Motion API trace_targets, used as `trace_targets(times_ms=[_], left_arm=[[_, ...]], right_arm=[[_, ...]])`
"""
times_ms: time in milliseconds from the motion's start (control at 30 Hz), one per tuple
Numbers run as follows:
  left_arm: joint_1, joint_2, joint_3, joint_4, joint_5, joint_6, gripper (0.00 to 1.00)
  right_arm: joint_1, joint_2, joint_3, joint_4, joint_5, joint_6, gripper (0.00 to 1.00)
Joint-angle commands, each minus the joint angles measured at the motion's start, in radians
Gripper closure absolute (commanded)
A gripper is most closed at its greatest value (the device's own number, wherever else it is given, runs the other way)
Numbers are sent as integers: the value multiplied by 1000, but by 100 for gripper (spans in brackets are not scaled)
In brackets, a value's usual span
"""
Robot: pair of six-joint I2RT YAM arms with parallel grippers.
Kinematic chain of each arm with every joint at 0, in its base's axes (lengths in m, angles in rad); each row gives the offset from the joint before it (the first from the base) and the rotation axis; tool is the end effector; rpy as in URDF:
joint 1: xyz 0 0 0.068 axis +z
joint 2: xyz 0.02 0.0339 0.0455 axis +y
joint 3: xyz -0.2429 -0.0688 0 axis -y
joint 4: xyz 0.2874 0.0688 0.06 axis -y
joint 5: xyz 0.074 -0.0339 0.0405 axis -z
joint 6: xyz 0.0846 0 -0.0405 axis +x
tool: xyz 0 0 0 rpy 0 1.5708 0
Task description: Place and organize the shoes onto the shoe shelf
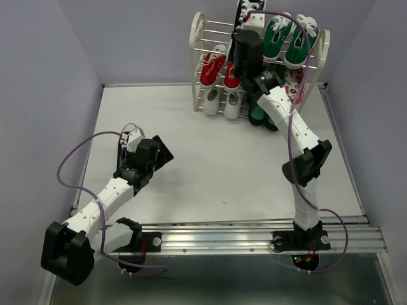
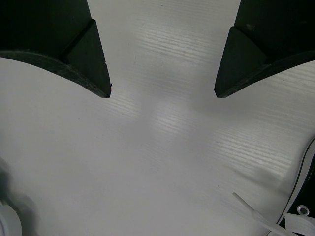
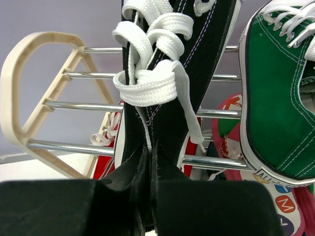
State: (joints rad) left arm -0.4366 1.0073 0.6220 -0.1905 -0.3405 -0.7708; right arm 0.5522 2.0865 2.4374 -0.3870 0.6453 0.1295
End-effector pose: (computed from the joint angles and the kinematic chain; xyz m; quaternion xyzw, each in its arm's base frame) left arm 0.2911 -0.1047 0.1827 -0.2238 0.8406 -0.1444 0.4717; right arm 0.4784 0.2350 0.4748 0.0720 0.7136 0.0050 0.6968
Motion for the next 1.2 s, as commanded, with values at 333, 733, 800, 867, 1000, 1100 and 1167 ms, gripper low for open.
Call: trace_targets(times_ms=[333, 733, 800, 867, 1000, 1100, 1167], left_arm=[[7, 20, 47, 20, -14, 10, 1], [6, 27, 50, 11, -15, 5, 1], [6, 28, 51, 10, -15, 7, 1], [7, 30, 53, 6, -18, 5, 1], [6, 30, 59, 0, -20, 7, 1], [6, 30, 62, -4, -25, 5, 1], [7, 28, 65, -10, -25, 4, 1]], right_arm=[[-24, -5, 35, 120, 86, -28, 95], [-61, 12, 9, 119, 24, -19, 79], [-61, 15, 9, 119, 19, -16, 77], [-71, 17, 6, 119, 14, -11, 75], [-71, 15, -1, 119, -4, -4, 71], [-71, 17, 0, 120, -53, -1, 64], [-71, 12, -5, 120, -76, 2, 50]])
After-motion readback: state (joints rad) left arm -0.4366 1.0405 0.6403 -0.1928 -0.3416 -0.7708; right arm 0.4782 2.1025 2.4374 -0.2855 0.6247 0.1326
